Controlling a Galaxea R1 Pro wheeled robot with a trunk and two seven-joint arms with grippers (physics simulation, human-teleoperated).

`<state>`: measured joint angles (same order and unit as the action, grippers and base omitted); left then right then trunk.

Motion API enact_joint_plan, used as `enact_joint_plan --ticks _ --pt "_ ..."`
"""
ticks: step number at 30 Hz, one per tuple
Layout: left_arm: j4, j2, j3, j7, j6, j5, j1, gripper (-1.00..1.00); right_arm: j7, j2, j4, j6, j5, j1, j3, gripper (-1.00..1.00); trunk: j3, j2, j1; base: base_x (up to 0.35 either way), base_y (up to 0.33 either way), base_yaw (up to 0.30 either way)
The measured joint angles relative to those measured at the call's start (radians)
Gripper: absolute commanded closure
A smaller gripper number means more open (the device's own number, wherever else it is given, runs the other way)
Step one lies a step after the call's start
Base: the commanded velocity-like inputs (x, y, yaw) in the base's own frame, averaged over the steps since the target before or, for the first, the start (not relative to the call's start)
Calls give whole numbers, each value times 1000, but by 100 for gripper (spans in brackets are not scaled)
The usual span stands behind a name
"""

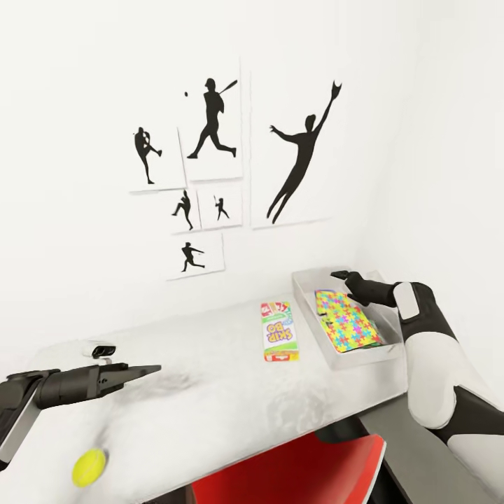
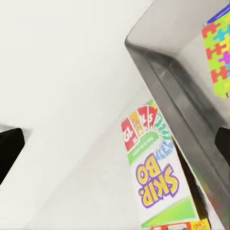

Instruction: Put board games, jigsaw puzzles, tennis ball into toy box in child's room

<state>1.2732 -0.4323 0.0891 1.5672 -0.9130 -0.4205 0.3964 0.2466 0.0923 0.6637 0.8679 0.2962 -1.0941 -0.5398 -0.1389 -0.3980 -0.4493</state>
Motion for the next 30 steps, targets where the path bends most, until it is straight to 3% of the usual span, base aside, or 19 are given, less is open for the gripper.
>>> enact_joint_plan --ticks 9,30 --pt "0 2 2 0 6 3 0 -100 0 2 0 -1 0 0 0 -100 8 0 0 114 0 150" --pt "0 2 1 0 10 2 0 -100 0 -1 51 12 0 0 4 -100 9 0 0 112 0 6"
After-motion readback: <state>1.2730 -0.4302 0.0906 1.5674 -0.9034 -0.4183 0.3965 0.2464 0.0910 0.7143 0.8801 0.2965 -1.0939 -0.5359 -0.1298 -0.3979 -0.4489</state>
